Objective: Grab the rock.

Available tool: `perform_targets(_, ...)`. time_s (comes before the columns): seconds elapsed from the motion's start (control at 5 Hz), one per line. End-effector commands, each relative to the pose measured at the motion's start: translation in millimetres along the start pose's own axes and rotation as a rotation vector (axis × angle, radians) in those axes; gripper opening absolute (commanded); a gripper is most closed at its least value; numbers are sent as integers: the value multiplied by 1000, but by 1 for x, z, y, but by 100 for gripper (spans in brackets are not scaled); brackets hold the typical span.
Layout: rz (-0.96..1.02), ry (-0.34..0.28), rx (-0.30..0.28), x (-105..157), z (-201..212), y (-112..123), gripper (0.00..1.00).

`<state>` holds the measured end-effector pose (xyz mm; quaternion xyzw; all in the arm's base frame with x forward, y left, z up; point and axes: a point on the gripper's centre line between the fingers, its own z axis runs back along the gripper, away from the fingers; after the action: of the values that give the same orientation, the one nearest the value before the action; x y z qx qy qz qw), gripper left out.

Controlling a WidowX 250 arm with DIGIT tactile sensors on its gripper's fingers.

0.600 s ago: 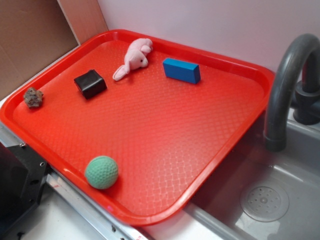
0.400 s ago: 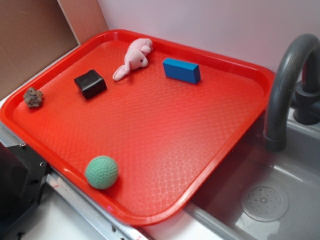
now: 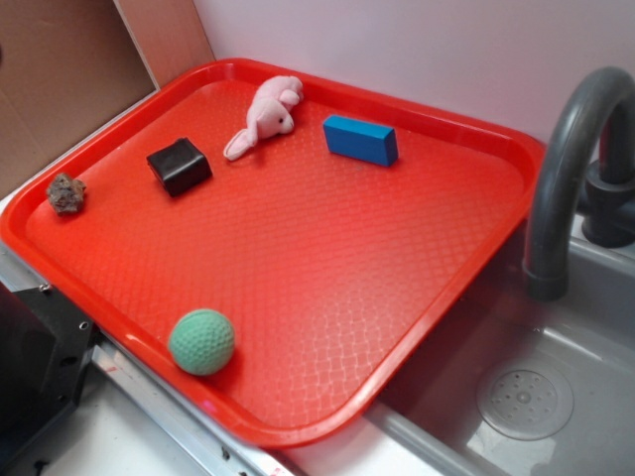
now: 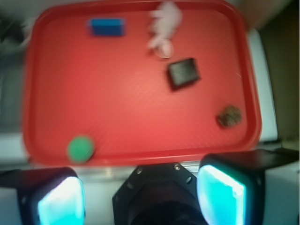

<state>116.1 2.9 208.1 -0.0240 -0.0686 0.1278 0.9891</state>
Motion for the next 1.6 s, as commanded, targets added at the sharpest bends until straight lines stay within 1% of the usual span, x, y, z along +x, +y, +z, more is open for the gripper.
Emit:
perform_targets(0.0,484,-122,64,21,-40,41,100)
perform_targets(0.2,713,-143,192,22,-72,63,100)
perform_targets(0.4,889,-141,203,26,-95,81,100)
perform_targets(0.6,975,-160,260,34,-127,106,100)
perform_targets(0.8,1011,-148,317,36,-145,125,100)
perform_targets(1.0,1011,-152,364,32,-154,133,100)
perform_targets(1.2,998,-153,414,27,-163,136,100)
perform_targets(1.4,993,-148,444,25,-173,141,100)
